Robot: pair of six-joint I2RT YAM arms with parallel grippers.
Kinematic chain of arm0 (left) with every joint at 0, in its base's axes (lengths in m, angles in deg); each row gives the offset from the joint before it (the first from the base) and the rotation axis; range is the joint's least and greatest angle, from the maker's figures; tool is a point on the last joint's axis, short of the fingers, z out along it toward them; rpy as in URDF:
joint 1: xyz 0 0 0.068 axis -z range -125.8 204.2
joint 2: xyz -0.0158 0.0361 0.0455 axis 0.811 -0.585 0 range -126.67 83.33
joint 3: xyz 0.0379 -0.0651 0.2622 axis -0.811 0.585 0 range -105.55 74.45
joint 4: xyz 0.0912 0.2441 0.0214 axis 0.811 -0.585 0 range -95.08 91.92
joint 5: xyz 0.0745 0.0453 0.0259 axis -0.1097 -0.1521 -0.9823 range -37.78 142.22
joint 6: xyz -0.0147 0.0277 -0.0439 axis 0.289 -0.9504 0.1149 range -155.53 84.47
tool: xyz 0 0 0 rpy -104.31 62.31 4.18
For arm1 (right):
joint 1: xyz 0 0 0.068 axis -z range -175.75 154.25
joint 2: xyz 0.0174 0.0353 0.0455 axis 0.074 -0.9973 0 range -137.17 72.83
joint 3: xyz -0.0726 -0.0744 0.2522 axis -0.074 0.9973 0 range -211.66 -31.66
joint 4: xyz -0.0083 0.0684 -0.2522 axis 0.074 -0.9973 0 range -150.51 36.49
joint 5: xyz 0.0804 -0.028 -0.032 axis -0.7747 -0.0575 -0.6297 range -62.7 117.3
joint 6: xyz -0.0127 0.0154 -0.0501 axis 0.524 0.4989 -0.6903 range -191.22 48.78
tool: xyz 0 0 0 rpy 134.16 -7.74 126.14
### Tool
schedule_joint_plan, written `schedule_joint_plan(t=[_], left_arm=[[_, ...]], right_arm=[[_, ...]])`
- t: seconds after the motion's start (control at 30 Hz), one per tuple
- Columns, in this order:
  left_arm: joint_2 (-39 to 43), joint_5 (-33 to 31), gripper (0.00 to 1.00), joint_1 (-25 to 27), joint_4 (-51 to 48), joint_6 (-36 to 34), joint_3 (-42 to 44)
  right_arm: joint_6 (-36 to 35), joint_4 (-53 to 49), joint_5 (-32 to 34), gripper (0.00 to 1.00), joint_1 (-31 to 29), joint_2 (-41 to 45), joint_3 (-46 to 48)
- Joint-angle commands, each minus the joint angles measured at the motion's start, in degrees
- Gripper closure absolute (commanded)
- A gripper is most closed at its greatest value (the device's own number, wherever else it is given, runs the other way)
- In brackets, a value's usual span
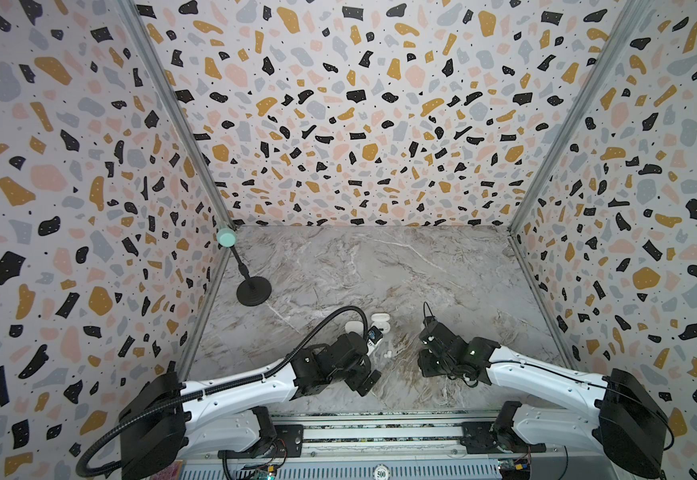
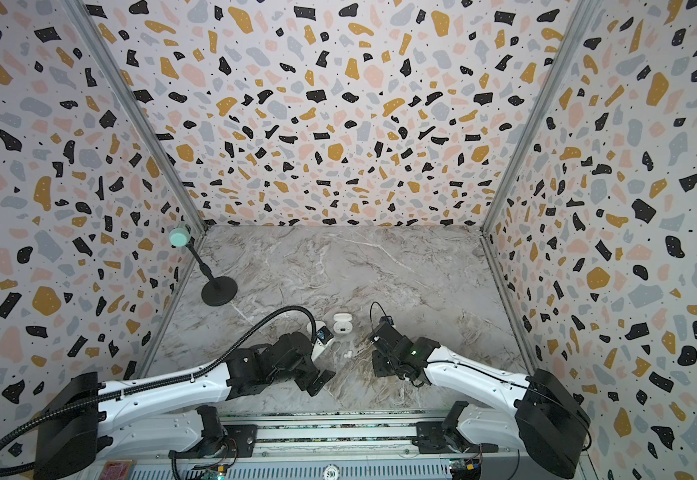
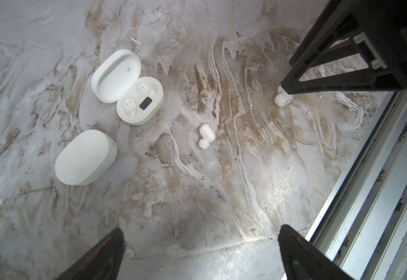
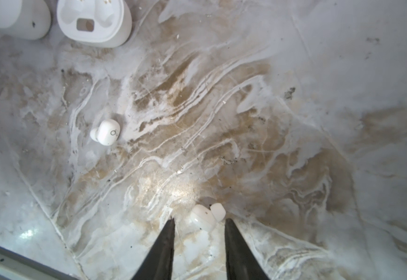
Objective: Insert the wireless bluetooth earbuds into the charging case
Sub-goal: 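Close the right gripper on the white earbud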
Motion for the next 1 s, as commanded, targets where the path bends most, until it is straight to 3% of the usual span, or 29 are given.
schedule_joint_plan(t=[0.0,0.5,0.97], left_arm=[[0.05,0.16,0.0,0.42,-0.25,-0.54,-1.74],[-0.65,0.38,0.0,0.42,-0.22,-0.52,-1.76],[-0.67,0.29,0.0,0.42,-0.22,-0.42,-1.72]], right_arm=[[-4.81,-2.42,0.37,0.67,-0.86,-0.94,-2.69],[-5.43,-4.12,4.5,0.7,-6.29,-7.41,-4.31],[-4.34,-5.44,7.76,0.72,-7.16,-8.45,-5.03]])
